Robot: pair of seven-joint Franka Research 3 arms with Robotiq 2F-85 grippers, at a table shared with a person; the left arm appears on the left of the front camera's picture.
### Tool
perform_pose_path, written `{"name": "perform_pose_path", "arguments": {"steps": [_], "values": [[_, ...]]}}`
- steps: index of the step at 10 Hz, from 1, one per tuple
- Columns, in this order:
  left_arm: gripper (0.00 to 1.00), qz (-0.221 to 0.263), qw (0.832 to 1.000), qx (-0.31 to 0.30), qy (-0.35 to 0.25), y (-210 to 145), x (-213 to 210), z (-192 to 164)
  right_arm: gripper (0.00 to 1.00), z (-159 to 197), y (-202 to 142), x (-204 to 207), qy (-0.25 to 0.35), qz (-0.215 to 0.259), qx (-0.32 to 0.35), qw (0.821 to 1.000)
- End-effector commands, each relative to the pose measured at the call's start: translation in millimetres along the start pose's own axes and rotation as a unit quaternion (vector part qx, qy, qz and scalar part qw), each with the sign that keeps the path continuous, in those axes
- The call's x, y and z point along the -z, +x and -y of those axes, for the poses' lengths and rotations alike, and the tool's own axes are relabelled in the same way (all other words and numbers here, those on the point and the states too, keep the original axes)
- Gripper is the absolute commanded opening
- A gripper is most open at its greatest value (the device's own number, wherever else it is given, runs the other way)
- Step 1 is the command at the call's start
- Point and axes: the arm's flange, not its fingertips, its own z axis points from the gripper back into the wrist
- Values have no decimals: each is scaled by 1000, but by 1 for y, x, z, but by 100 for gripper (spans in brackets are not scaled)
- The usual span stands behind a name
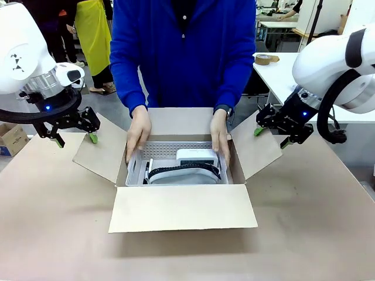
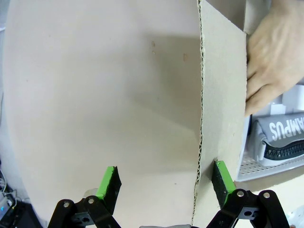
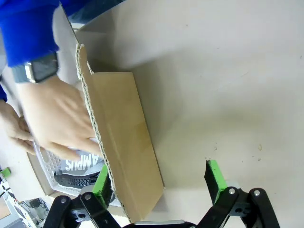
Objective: Pack the gift set into the box.
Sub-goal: Lift both hands away from the flaps of the Package Box.
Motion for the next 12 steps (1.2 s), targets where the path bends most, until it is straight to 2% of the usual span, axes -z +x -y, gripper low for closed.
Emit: {"name": "perform_pose_path", "arguments": {"steps": [1,8,9,10,11,12], "values": [[100,4,1000,-6,10,0,-1,0,100,-1,1,-5,-5,-1,7,1000],[100,0,1000,0,0,0,0,0,100,0,0,0,0,0,0,1000],[100,0,985,22,-173,-10,-48,-50,100,9,-4,-43,94,63,-30,993],[100,12,934,72,-351,-25,-85,-115,100,48,-1,-95,212,74,-1,975],[100,35,889,52,-454,-37,-92,-164,100,98,4,-126,325,20,60,943],[100,76,851,23,-519,-49,-79,-196,100,147,6,-129,427,-48,101,897]]}}
